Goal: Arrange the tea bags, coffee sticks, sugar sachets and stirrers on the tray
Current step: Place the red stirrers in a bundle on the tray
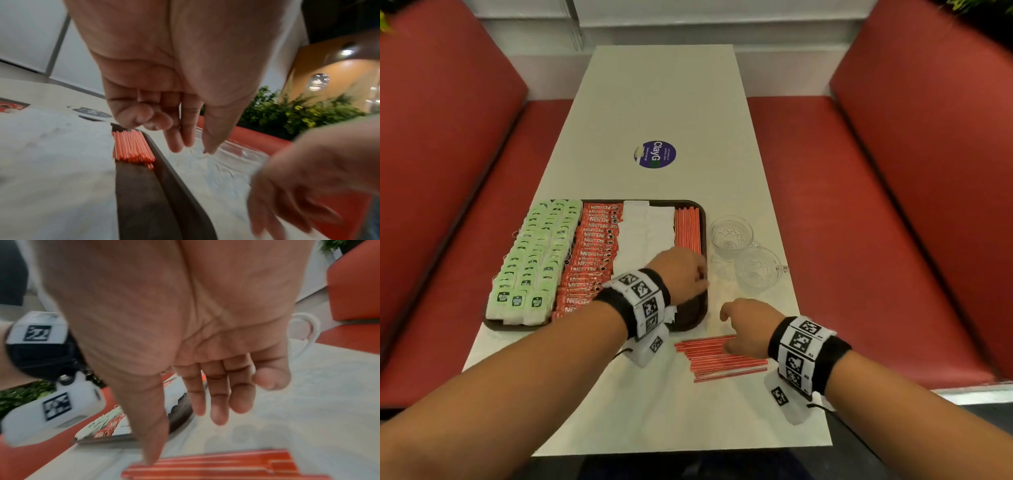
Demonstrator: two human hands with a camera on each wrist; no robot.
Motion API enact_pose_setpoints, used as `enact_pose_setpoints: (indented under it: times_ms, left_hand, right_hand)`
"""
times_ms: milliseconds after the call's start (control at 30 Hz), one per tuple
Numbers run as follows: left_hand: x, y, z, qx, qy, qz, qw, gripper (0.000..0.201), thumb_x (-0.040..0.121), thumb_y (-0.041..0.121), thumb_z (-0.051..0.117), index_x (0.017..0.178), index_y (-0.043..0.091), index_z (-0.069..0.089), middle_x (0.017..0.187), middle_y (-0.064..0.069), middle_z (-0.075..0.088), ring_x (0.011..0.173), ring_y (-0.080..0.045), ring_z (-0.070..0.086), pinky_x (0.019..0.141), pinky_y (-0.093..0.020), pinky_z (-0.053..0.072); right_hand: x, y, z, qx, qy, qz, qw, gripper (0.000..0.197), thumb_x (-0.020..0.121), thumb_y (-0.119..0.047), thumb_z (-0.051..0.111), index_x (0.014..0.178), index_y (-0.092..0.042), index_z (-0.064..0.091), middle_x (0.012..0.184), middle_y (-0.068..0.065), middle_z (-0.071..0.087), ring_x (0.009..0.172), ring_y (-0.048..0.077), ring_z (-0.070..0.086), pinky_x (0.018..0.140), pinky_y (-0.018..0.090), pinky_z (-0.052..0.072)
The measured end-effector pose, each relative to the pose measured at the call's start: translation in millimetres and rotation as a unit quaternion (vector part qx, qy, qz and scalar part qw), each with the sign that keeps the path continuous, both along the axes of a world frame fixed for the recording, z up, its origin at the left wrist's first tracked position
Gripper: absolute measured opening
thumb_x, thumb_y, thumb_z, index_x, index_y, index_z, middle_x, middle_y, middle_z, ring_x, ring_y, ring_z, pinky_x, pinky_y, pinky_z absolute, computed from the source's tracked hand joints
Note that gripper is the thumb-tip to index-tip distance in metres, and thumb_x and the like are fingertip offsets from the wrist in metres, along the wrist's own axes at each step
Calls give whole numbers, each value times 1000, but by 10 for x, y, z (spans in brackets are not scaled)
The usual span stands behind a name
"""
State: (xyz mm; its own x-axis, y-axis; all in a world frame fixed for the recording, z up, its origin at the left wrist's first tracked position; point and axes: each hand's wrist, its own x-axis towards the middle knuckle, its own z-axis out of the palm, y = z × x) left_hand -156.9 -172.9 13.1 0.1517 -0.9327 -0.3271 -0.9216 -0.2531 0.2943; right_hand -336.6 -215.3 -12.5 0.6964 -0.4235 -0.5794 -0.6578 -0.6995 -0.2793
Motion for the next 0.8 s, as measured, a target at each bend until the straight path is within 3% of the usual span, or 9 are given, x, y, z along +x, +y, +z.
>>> enact_pose_setpoints:
  times_ms: [167,367,433,567,700,800]
  left_hand:
    - [-426,541,-215,61,-34,-105,992,45,90,53,60,122,23,61,114,2,57,102,-18,57,82,-35,50]
    - [-751,826,-526,73,-105,-95,987,78,77,68,66,132,16,47,124,-4,45,111,-24,50,88,-42,51]
    - [-779,818,-559,64,-104,-84,989,75,80,65,66,131,14,48,125,-5,45,113,-25,48,90,-42,50]
    - [-771,760,-586,64,-99,-107,987,46,93,47,60,123,12,56,119,-8,53,112,-27,50,91,-42,48]
    - [-817,732,-598,76,-121,-125,982,30,98,32,51,115,10,61,113,-10,60,109,-30,56,88,-42,49]
    - [-868,732,-596,86,-170,-146,971,32,100,31,43,119,11,58,117,-10,60,109,-30,56,88,-40,43]
  right_hand:
    - [-199,69,-95,-78,17,100,992,70,70,-50,82,128,-22,54,119,3,52,110,24,50,91,38,48]
    - [-347,86,-190,-106,0,134,985,64,71,-38,84,124,-20,54,120,1,50,109,23,49,89,38,47]
    - [-358,72,-208,-91,-13,122,988,58,73,-33,84,121,-19,56,118,1,53,108,23,51,89,38,48]
    - [-354,58,-252,-61,-17,101,993,51,79,-27,80,125,-16,59,117,4,60,107,26,58,93,39,48]
    - [-328,85,-276,-54,-14,98,994,18,90,-20,63,108,-16,66,101,7,67,92,28,63,81,35,51]
    - [-310,124,-323,-76,0,116,990,15,94,-18,54,100,-12,67,96,8,64,88,29,62,76,36,50]
